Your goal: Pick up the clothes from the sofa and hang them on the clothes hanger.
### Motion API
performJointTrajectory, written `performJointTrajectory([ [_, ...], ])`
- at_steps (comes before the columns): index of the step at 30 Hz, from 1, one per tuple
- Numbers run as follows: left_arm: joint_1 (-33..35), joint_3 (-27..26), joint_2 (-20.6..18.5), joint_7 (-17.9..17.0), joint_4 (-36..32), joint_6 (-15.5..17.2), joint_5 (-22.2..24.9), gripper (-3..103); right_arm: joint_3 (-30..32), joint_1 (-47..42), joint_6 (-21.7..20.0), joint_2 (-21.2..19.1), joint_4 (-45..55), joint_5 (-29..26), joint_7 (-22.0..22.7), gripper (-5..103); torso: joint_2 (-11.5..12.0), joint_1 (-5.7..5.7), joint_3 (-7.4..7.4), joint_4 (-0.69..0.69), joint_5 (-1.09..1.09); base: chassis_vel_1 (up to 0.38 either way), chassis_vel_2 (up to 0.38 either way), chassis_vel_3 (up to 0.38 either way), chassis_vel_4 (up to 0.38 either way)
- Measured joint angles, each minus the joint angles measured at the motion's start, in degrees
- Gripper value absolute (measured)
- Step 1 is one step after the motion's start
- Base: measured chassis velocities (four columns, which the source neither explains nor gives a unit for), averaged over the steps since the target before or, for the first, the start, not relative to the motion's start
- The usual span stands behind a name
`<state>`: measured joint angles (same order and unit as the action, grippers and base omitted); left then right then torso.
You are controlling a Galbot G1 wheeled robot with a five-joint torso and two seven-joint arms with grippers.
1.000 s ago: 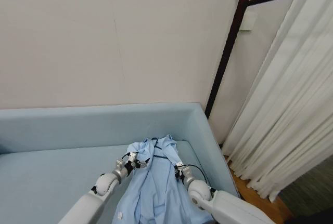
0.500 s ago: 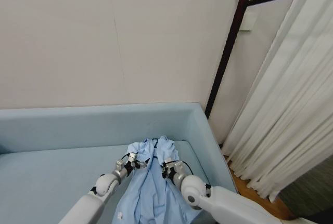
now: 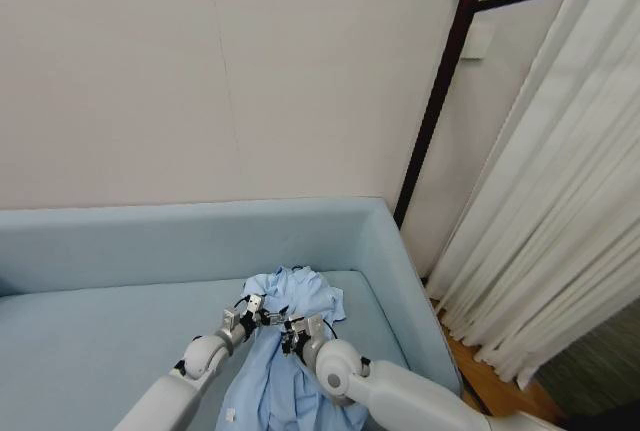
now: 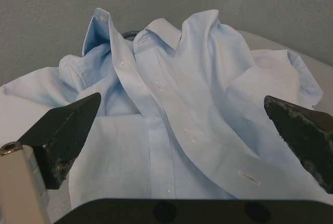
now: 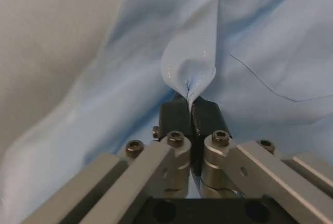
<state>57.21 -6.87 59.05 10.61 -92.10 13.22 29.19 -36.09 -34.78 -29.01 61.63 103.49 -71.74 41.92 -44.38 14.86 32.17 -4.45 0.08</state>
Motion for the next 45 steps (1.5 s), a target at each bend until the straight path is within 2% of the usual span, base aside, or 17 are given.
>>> performJointTrajectory([
  [5, 0.0, 0.0, 0.3, -0.3, -0.1, 0.0, 0.0, 100, 0.5, -1.0, 0.2, -3.7, 1.5, 2.0, 0.1, 20, 0.0, 0.0, 0.0, -0.01, 0.01, 0.0, 0.0, 0.0, 0.0],
  [7, -0.2, 0.0, 0.5, -0.4, -0.1, 0.0, 0.0, 100, 0.5, -1.2, 0.6, -6.7, 4.9, 3.4, -0.3, 25, 0.0, 0.0, 0.0, -0.02, 0.0, 0.0, 0.0, 0.0, 0.0],
  [8, -0.2, 0.0, 0.5, -0.4, -0.1, 0.0, 0.0, 100, 0.5, -1.2, 0.6, -6.7, 4.9, 3.4, -0.3, 25, 0.0, 0.0, 0.0, -0.02, 0.0, 0.0, 0.0, 0.0, 0.0],
  [12, -0.4, 0.0, 0.8, -0.5, 0.0, 0.0, 0.0, 100, 2.0, -0.8, 0.7, -12.3, 12.0, 3.7, -0.2, 47, 0.0, 0.0, -0.01, -0.03, 0.01, 0.0, 0.0, 0.0, 0.0],
  [14, -0.4, -0.1, 0.9, -0.5, 0.0, 0.0, 0.0, 100, 2.5, 0.0, 0.7, -12.8, 12.5, 3.5, -0.3, 47, 0.0, 0.0, -0.01, -0.03, 0.0, 0.0, 0.0, 0.0, 0.0],
  [17, -0.2, -0.3, 0.9, -0.6, -0.3, 0.0, 0.1, 100, 3.7, 4.1, 0.4, -12.8, 11.0, 2.4, -1.0, 63, 0.0, 0.0, -0.01, -0.01, 0.0, 0.0, 0.0, 0.0, 0.0],
  [18, -0.2, -0.3, 0.9, -0.6, -0.3, 0.0, 0.1, 100, 3.7, 4.1, 0.4, -12.8, 11.0, 2.4, -1.0, 63, 0.0, 0.0, -0.01, -0.01, 0.0, 0.0, 0.0, 0.0, 0.0],
  [20, 0.1, -0.5, 0.6, -0.8, -0.7, 0.1, 0.2, 100, 4.4, 7.8, -0.2, -11.5, 5.1, 3.7, -5.0, 74, 0.0, 0.0, 0.0, 0.0, 0.0, 0.0, 0.0, 0.0, 0.0],
  [21, 0.3, -0.7, 0.4, -0.9, -0.9, 0.1, 0.2, 100, 4.5, 9.6, -0.4, -10.5, 1.0, 5.1, -7.8, 74, 0.0, 0.0, 0.0, 0.0, 0.01, 0.0, 0.0, 0.0, 0.0],
  [22, 0.3, -0.7, 0.4, -0.9, -0.9, 0.1, 0.2, 100, 4.5, 9.6, -0.4, -10.5, 1.0, 5.1, -7.8, 74, 0.0, 0.0, 0.0, 0.0, 0.01, 0.0, 0.0, 0.0, 0.0],
  [24, 0.8, -1.1, 0.1, -1.1, -1.2, 0.1, 0.2, 100, 4.1, 13.7, -0.6, -7.5, -9.2, 8.5, -14.0, 85, 0.0, 0.0, 0.0, -0.01, -0.01, 0.0, 0.0, 0.0, 0.0],
  [26, 1.2, -1.3, -0.2, -1.2, -1.6, 0.1, 0.2, 100, 3.3, 16.5, -0.6, -4.8, -16.9, 10.1, -17.8, 95, 0.0, 0.01, 0.01, -0.01, 0.0, 0.0, 0.0, 0.0, 0.0],
  [27, 1.4, -1.4, -0.3, -1.2, -1.8, 0.1, 0.2, 100, 3.0, 17.7, -0.6, -3.1, -21.2, 11.0, -20.2, 95, 0.0, 0.01, 0.01, 0.03, 0.0, 0.0, 0.0, 0.0, 0.0],
  [31, 1.6, -1.6, -0.6, -1.5, -2.3, 0.1, 0.4, 100, 2.7, 19.3, -0.6, 0.8, -30.3, 13.4, -26.1, 100, 0.0, 0.01, 0.01, 0.0, 0.0, 0.0, 0.0, 0.0, 0.0],
  [34, 1.6, -1.8, -0.8, -1.7, -2.6, 0.2, 0.7, 100, 2.3, 19.5, -1.0, 2.2, -33.9, 14.9, -28.9, 100, 0.0, 0.0, 0.01, 0.0, 0.0, 0.0, 0.0, 0.0, 0.0],
  [39, 1.8, -2.4, -0.9, -1.8, -2.9, 0.2, 1.0, 100, 1.3, 19.9, -1.6, 5.2, -44.5, 22.3, -36.2, 100, 0.0, 0.0, 0.0, -0.03, 0.0, 0.0, 0.0, 0.0, 0.0],
  [45, 2.3, -3.1, -0.8, -1.8, -3.0, 0.2, 1.0, 100, 0.9, 20.0, -1.1, 6.8, -48.9, 24.2, -37.4, 100, 0.0, 0.01, 0.0, -0.01, 0.0, 0.0, 0.0, 0.0, 0.0],
])
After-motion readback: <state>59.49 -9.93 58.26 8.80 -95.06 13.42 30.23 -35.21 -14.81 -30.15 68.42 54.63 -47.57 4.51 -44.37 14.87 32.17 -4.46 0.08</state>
